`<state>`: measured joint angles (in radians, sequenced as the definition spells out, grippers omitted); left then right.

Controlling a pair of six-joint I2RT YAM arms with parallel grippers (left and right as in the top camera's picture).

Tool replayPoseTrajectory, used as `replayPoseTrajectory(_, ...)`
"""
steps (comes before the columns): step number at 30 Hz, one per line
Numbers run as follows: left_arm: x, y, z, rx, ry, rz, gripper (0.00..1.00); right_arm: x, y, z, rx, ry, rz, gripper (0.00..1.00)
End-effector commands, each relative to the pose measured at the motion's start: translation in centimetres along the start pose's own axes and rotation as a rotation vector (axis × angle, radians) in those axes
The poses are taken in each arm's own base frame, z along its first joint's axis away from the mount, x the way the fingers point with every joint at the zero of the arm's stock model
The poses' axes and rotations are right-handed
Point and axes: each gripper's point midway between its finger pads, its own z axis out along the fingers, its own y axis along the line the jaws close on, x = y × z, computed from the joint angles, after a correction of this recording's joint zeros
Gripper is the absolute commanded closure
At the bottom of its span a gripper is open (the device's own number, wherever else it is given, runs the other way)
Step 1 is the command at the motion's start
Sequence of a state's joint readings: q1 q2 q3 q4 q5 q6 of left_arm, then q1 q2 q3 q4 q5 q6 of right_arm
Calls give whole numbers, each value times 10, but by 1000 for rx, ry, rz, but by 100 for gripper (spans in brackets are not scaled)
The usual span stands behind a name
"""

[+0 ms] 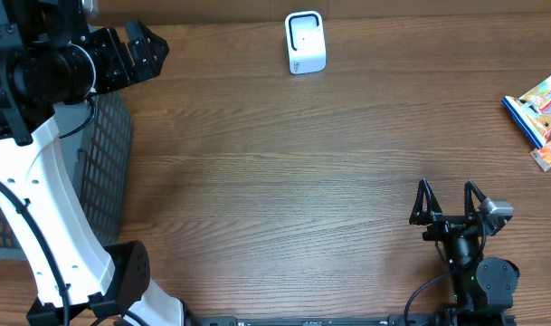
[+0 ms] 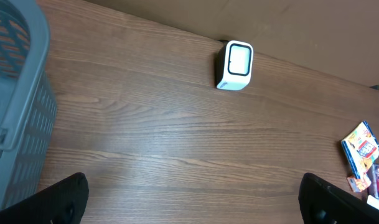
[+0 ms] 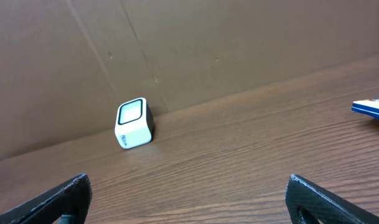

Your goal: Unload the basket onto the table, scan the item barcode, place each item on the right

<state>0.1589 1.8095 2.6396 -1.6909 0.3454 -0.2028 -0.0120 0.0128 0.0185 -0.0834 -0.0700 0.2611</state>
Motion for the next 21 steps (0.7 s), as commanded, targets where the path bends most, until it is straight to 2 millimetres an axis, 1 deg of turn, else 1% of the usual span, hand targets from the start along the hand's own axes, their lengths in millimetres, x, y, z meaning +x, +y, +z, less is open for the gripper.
replayPoseTrajectory(1, -2, -2, -5, 10, -15, 11, 0, 2, -2, 0, 8, -5, -8, 0)
replayPoseTrajectory(4, -2, -2, -5, 10, -15, 11, 0, 2, -2, 0, 9, -6, -8, 0)
replayPoseTrajectory(6, -2, -2, -5, 10, -15, 11, 0, -1, -11, 0, 63, -19, -37, 0)
replayPoseTrajectory(9, -2, -2, -5, 10, -15, 11, 0, 0, -10, 0, 56, -9, -262, 0)
replayPoseTrajectory(11, -2, -2, -5, 10, -15, 11, 0, 0, -10, 0, 57, -6, -338, 0)
replayPoseTrajectory(13, -2, -2, -5, 10, -15, 11, 0, 1, -10, 0, 58, -4, -371, 0)
replayPoseTrajectory(21, -2, -2, -5, 10, -15, 11, 0, 1, -10, 0, 57, -5, -367, 0)
